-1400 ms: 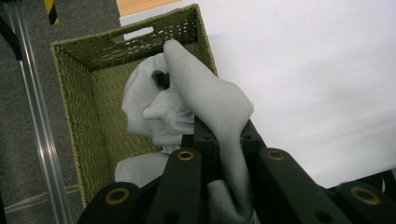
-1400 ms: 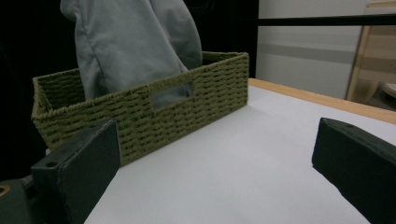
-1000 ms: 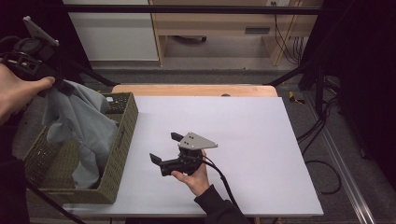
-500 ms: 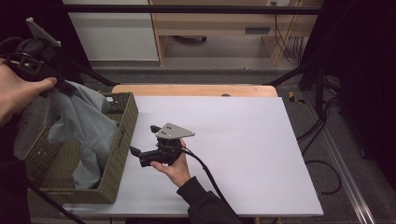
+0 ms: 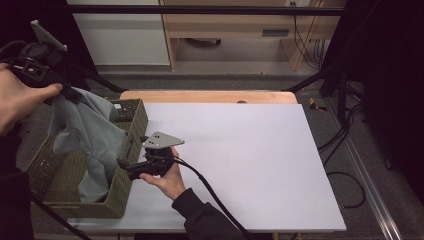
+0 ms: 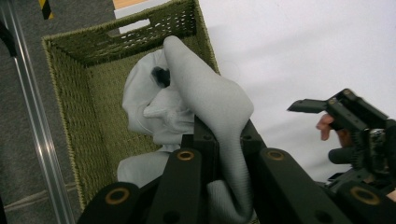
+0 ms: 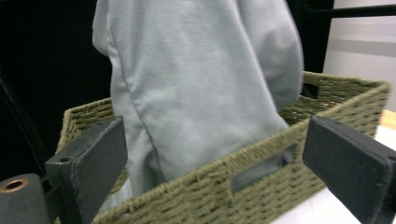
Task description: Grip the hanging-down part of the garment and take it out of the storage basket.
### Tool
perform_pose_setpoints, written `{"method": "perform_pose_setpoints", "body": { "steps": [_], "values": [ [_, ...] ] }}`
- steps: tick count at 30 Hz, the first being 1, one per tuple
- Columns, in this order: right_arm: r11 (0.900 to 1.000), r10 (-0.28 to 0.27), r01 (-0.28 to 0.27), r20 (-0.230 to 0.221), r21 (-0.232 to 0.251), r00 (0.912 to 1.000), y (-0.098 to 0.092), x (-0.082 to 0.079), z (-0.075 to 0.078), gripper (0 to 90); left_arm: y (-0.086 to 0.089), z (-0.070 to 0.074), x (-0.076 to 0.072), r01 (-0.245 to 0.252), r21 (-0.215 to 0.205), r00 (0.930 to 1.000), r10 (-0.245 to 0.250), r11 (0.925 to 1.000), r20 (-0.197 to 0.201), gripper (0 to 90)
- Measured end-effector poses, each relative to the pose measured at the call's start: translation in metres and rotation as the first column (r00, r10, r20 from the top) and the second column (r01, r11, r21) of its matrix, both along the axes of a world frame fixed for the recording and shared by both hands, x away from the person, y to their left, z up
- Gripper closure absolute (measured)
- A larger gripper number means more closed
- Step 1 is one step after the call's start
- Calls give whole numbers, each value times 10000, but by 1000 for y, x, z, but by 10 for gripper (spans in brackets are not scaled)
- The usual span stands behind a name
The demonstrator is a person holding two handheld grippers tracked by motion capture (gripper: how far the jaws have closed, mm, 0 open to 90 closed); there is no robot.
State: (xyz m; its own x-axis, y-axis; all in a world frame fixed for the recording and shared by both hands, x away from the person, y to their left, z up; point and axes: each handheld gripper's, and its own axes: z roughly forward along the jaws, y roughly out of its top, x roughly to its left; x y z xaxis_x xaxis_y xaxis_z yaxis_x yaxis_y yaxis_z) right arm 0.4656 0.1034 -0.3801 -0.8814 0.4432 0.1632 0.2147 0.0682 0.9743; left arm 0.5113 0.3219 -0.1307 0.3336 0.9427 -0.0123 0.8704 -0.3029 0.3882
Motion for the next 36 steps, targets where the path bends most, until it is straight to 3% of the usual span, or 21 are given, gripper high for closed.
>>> {"method": "perform_pose_setpoints", "body": {
  "steps": [6, 9, 11, 17, 21, 24, 25, 26, 30, 36],
  "values": [
    [9995, 203, -204, -59, -260, 9998, 21, 1, -4, 76, -1, 3, -1, 9, 23, 10000, -9, 10000, 26, 825],
    [9981, 280, -289, -168, -544, 9995, 34, 1, -8, 78, -2, 3, -1, 12, 34, 10000, -13, 10000, 37, 825],
    [9958, 279, -277, 18, -876, 9996, 47, 1, -12, 89, -2, 3, 0, 19, 36, 10000, -19, 10000, 44, 825],
    [9910, 335, -344, -86, -1290, 9994, 63, 1, -19, 130, -2, 3, 0, 39, 65, 10000, -39, 10000, 50, 826],
    [9818, 423, -429, -73, -1849, 9991, 71, 1, -25, 263, -2, 4, -2, 81, 33, 9999, -81, 10000, 70, 825],
    [9797, 378, -382, -60, -1970, 9993, 71, 1, -24, 485, -1, 4, -2, 62, 50, 9999, -63, 10000, 102, 825],
    [9769, 305, -311, -62, -2116, 9995, 69, 2, -23, 631, 0, 4, -2, 53, 38, 9999, -53, 10000, 101, 825],
    [9769, 305, -311, -62, -2116, 9995, 69, 2, -23, 631, 0, 4, -2, 38, 51, 9999, -38, 10000, 107, 825],
    [9759, 342, -353, -90, -2152, 9994, 63, 6, -21, 838, 1, 4, -3, 18, 13, 9999, -18, 10000, 132, 825],
    [9785, 689, -676, -5, -1950, 9976, 56, 7, -18, 879, 3, 6, -5, 17, -27, 9997, -17, 10000, 226, 825]
  ]
}}
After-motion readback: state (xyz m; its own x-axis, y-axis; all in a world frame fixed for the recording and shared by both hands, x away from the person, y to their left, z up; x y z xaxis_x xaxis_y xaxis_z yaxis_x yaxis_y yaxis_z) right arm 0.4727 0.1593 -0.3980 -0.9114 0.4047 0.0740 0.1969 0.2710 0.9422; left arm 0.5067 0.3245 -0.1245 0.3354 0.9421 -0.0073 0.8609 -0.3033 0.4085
